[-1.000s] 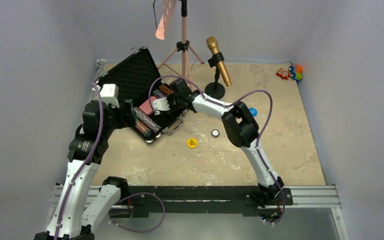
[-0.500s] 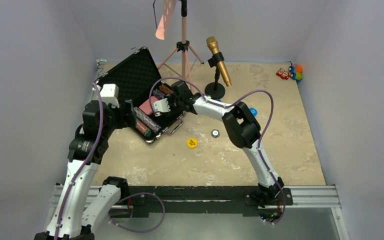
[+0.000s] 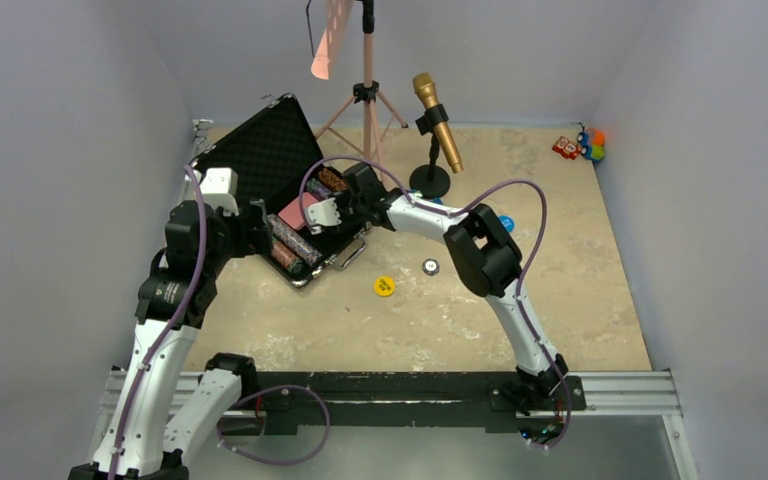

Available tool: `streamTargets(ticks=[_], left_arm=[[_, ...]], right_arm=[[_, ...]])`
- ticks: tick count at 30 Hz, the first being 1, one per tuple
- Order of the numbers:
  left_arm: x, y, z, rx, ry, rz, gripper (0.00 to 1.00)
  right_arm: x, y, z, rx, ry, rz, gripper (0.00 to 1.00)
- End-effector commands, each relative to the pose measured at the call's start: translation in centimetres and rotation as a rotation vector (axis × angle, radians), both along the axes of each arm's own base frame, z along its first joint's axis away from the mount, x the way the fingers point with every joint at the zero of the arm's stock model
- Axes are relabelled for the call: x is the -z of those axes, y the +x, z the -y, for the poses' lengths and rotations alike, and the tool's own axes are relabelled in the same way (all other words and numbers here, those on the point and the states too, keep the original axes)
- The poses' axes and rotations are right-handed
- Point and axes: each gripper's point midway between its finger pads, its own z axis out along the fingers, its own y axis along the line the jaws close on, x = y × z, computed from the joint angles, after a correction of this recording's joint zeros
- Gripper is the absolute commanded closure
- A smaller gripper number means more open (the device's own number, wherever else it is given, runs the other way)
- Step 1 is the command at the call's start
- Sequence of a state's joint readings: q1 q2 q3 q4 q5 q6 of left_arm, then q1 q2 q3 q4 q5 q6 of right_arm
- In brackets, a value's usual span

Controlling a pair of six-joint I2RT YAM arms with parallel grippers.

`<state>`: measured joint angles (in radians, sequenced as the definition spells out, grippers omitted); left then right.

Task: Pack up texas hold em set

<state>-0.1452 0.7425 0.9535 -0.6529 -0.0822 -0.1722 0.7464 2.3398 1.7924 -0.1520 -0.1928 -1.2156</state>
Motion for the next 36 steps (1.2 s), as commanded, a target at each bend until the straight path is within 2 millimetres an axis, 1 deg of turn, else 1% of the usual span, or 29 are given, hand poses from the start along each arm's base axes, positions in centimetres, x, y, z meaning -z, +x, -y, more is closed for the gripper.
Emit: streamTargets(ticks=[1,6,9,24,31,36], left_arm=[[-0.9,0.5,0.1,0.002,-0.01,0.039,0.0],[-0.9,0.5,0.1,0.005,-0.011,0.039,0.0],[-1.0,0.5,0.2,0.005,-0.011,0.041,0.0],[-1.0,0.5,0.2,0.008,-0.014,0.04,0.0],[-1.0,0.6,0.2,0.008,-0.014,0.038,0.0],[-0.9,0.5,0.2,0.007,-0.013,0.036,0.0]], right_arm=[[-4.0,0.7,-0.5,-0.001,0.057,0.075,0.55],[-4.1,0.6,-0.2,0.004,0.056,0.076,0.49],[-4.2,0.6,-0.1,0.008,0.06,0.084,0.47],[-5.1,1.2,0.1,0.022,0.059,0.124,0.45],[-5.5,1.8,-0.4,0.018,0.069,0.144,0.45],[-6.0,2.6,-0.9,0.03,0.084,0.169,0.44]])
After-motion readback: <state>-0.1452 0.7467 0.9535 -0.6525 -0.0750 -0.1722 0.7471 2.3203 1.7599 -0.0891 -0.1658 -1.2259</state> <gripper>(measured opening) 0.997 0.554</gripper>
